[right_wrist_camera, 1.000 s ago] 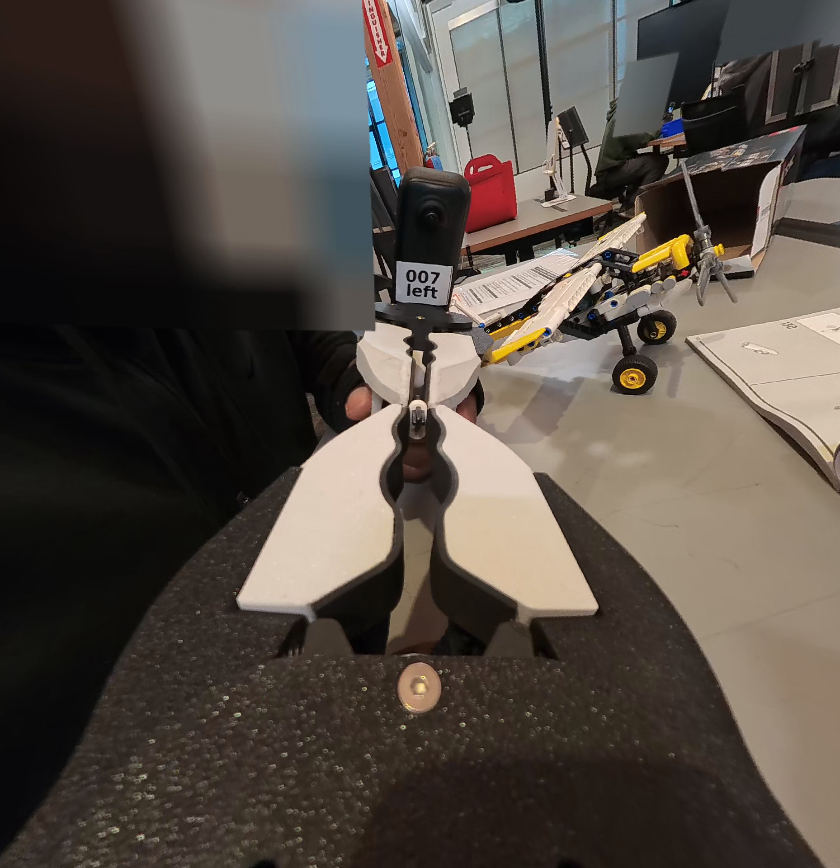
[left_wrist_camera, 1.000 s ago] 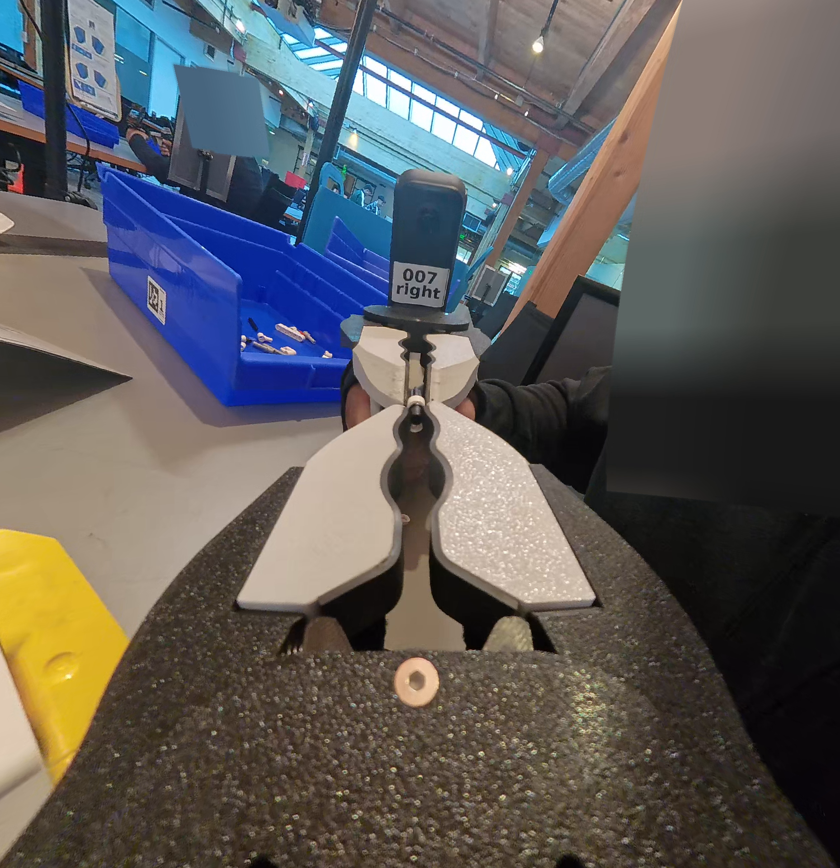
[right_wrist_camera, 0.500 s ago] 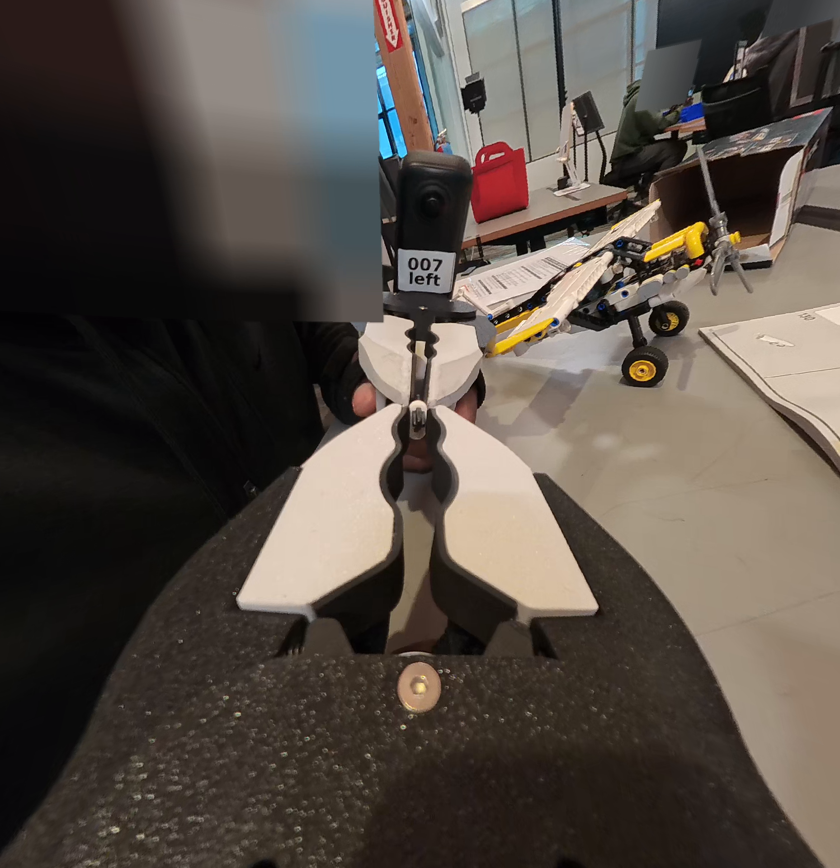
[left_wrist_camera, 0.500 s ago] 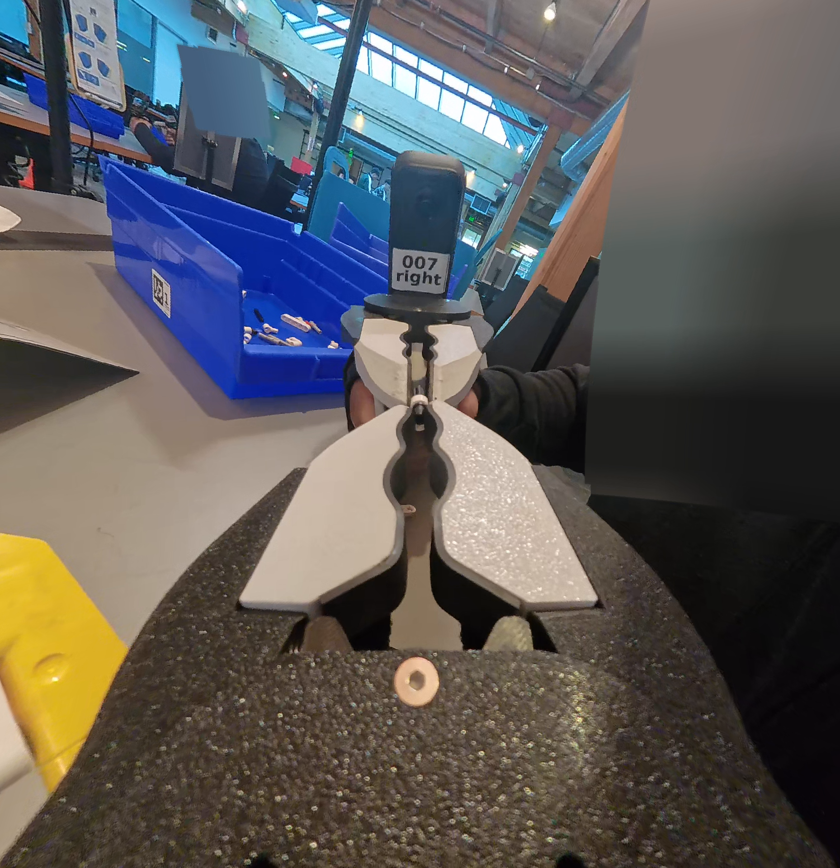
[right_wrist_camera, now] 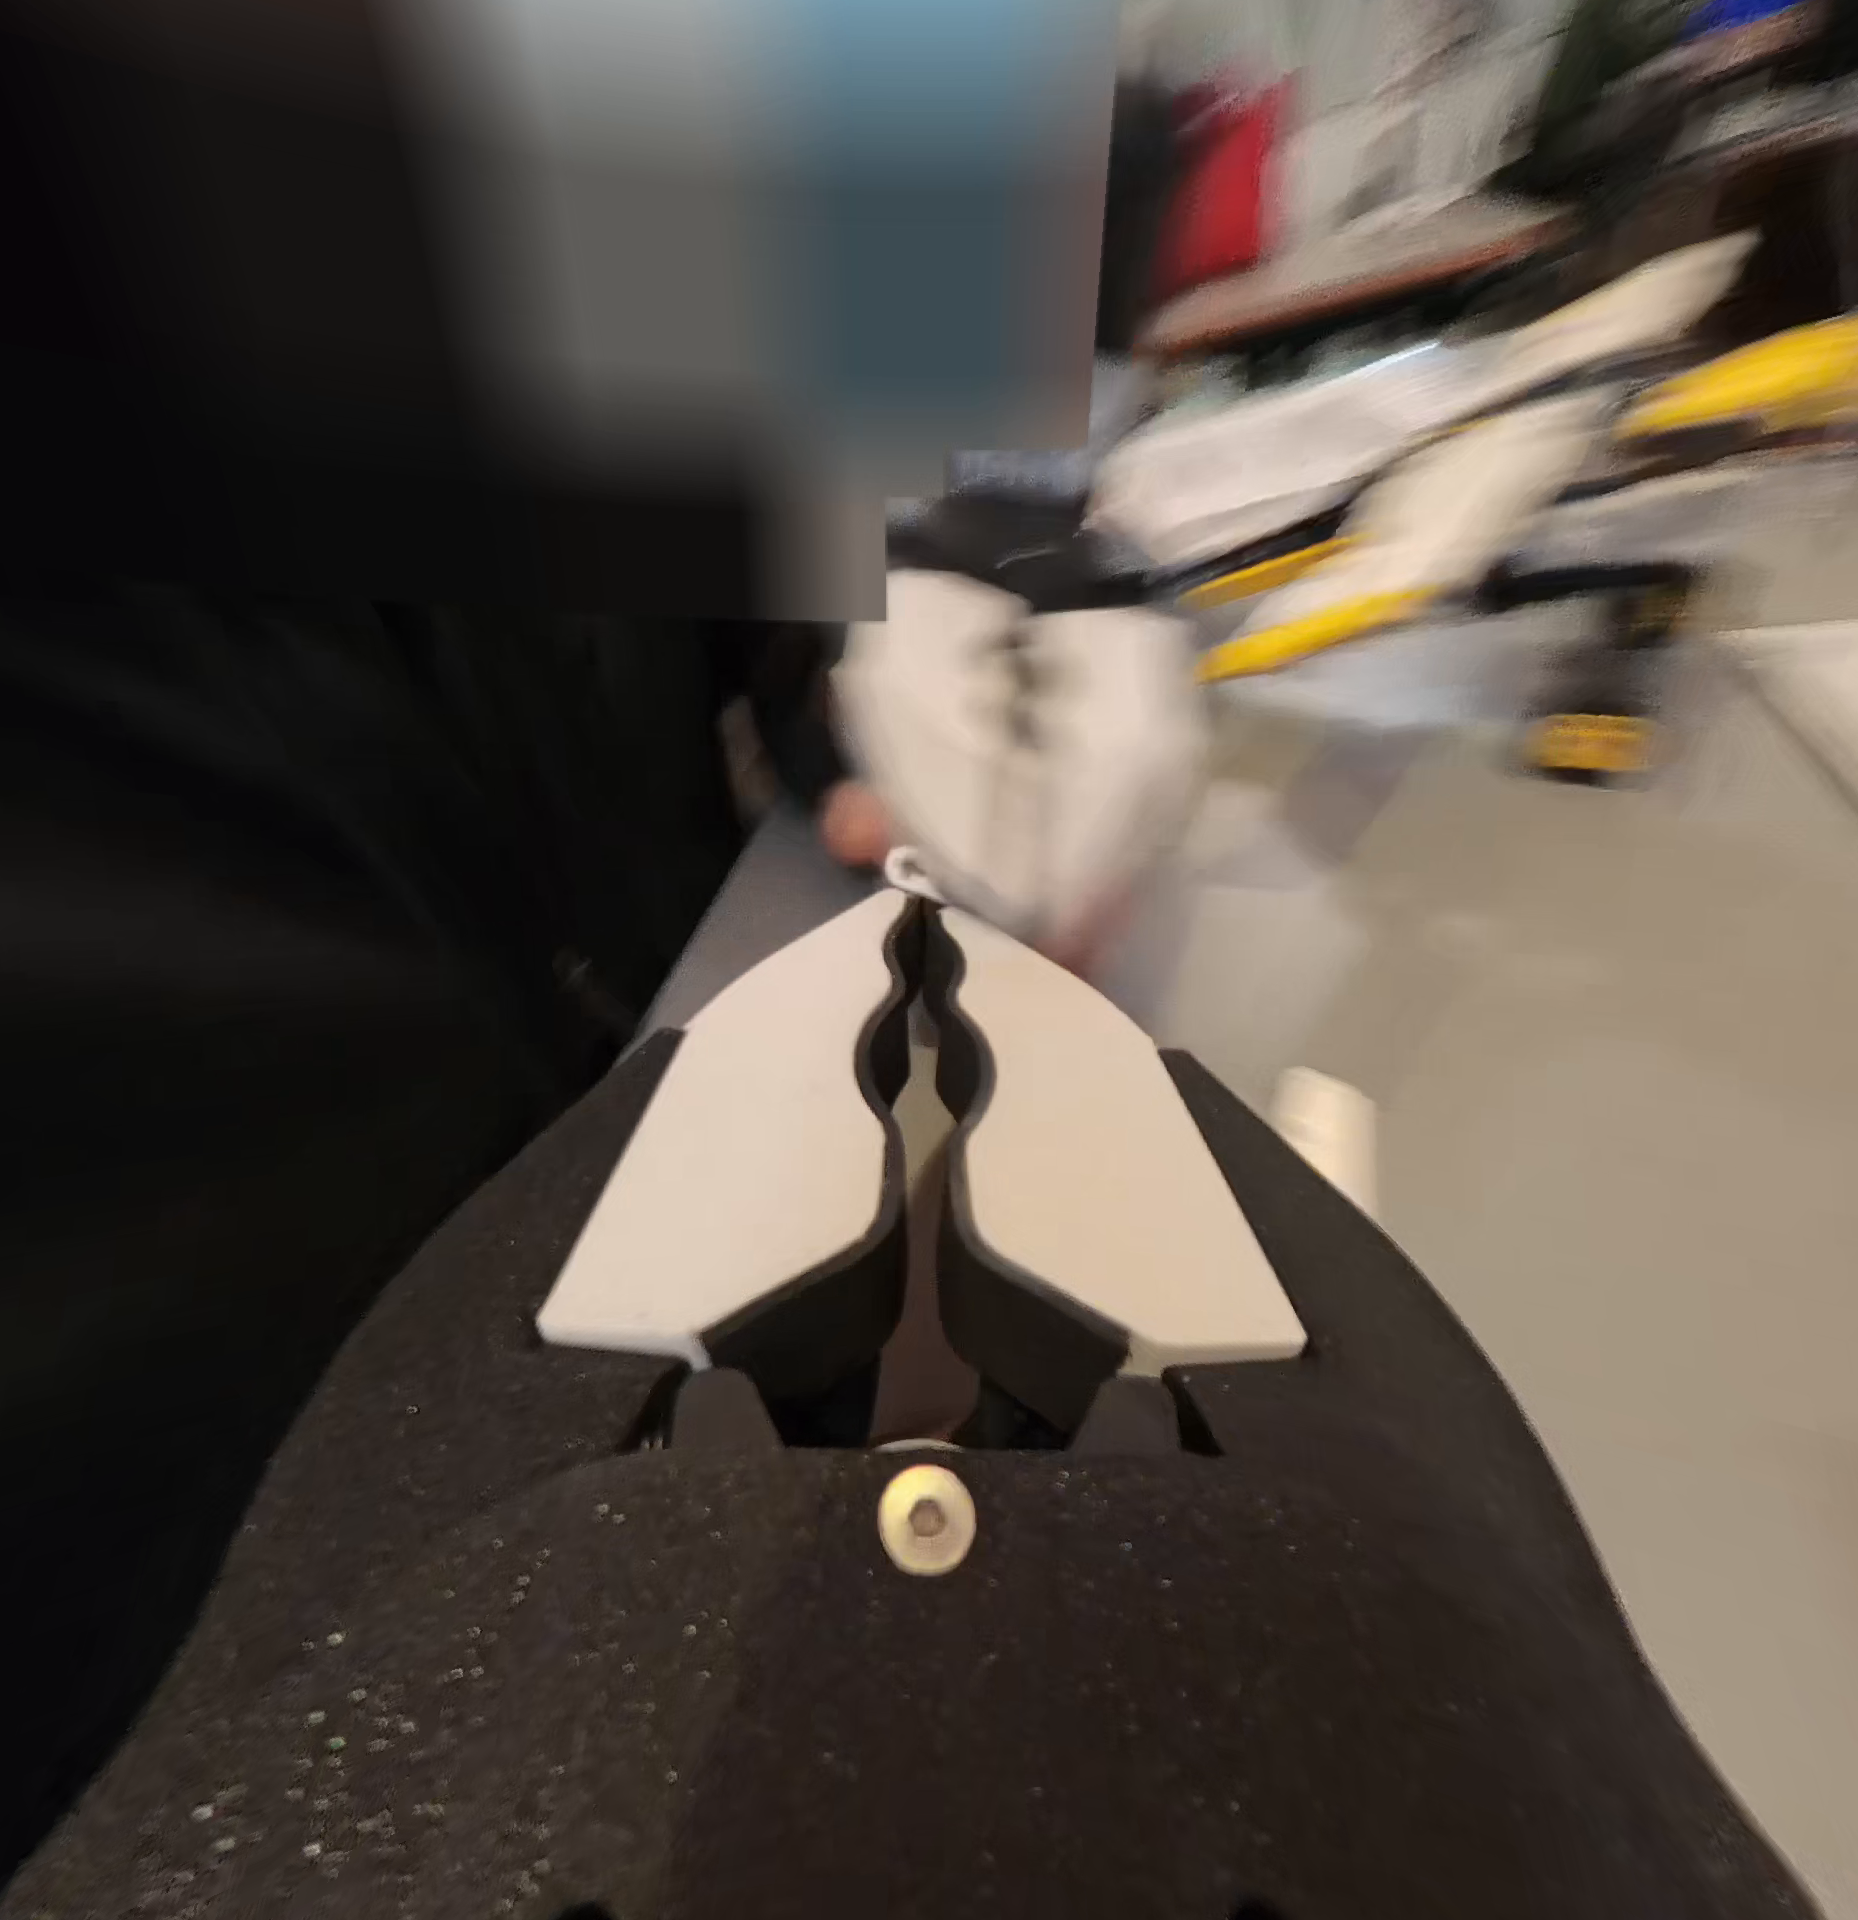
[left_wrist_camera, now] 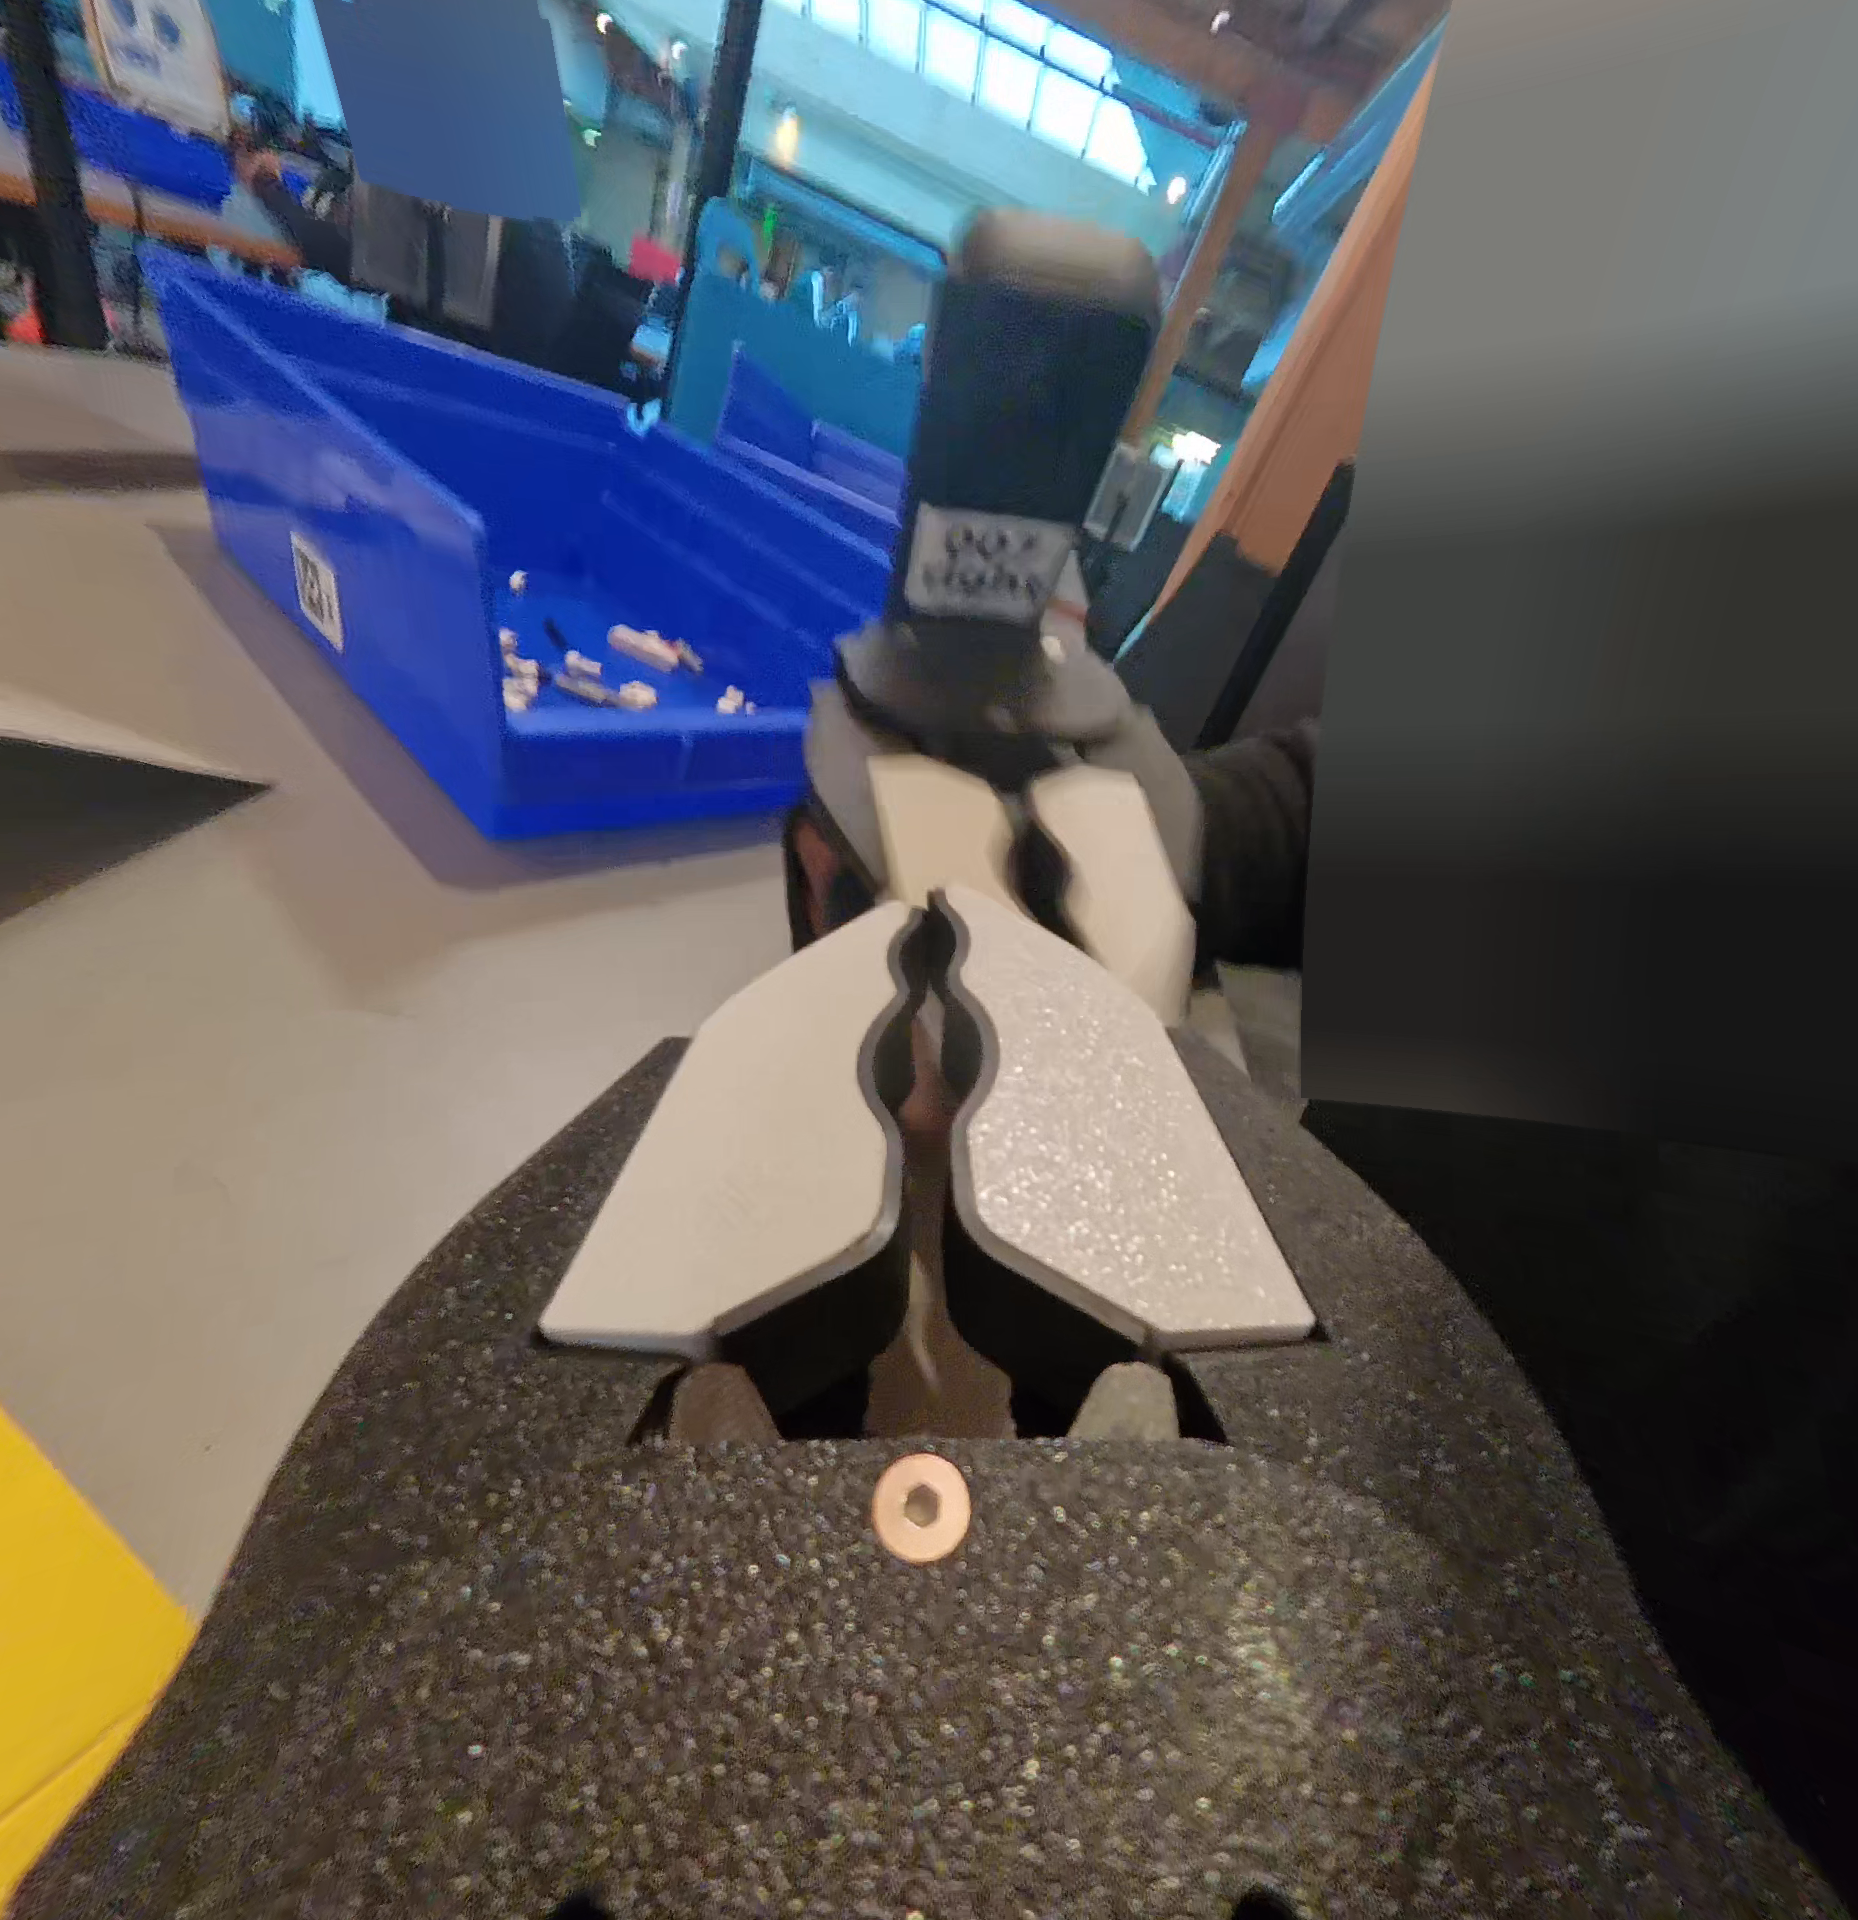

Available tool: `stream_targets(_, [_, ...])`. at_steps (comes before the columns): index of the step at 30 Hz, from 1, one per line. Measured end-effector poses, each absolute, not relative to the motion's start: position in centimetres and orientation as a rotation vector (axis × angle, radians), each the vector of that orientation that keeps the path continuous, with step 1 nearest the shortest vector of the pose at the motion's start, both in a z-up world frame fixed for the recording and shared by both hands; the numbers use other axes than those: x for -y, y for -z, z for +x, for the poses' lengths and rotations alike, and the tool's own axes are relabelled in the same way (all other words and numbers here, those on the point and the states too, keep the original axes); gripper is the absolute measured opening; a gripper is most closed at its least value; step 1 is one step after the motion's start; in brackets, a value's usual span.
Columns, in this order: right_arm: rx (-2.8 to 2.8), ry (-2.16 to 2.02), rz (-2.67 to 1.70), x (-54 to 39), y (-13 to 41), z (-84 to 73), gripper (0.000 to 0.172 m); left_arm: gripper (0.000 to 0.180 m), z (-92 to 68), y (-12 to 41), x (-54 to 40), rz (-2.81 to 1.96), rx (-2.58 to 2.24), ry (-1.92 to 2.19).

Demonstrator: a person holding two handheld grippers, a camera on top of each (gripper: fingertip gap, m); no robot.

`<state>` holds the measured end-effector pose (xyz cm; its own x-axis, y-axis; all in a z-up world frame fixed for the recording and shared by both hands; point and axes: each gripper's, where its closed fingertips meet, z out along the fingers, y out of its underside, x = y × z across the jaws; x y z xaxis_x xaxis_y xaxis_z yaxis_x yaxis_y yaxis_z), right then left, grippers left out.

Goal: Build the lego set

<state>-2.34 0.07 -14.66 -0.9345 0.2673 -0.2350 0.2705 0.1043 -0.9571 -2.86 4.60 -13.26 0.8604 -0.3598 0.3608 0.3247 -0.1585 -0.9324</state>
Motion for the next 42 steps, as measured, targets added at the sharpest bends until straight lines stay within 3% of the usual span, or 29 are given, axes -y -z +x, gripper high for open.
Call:
stream_targets(3, [-2.39, 2.007, 0.59, 2.3, 14.5, -2.3, 0.0, 0.0, -4.4, 12.8, -4.5, -1.576, 0.066, 0.581])
stream_targets(8, [-2.45, 2.012, 0.882, -1.9, 15.4, -5.2, 0.0, 0.0, -5.5, 13.3, -4.6, -1.601, 0.116, 0.406])
stream_targets(20, [-2.474, 1.925, 1.019, -4.7, 16.6, -6.1, 0.0, 0.0, -7.1, 12.5, -3.9, -1.516, 0.187, 0.492])
stream_targets(25, [-2.637, 1.693, 1.181, -5.8, 18.7, -6.6, 0.0, 0.0, -6.9, 12.6, -3.7, -1.53, 0.186, 0.492])
stream_targets(37, [-2.952, 1.207, 1.318, -4.3, 22.9, -6.5, 0.038, 0.002, -6.3, 12.5, -3.2, -1.564, 0.118, 0.401])
stream_targets(42, [-2.998, 1.192, 1.302, -4.4, 23.1, -7.0, 0.034, 0.001, -6.5, 12.4, -3.2, -1.559, 0.129, 0.399])
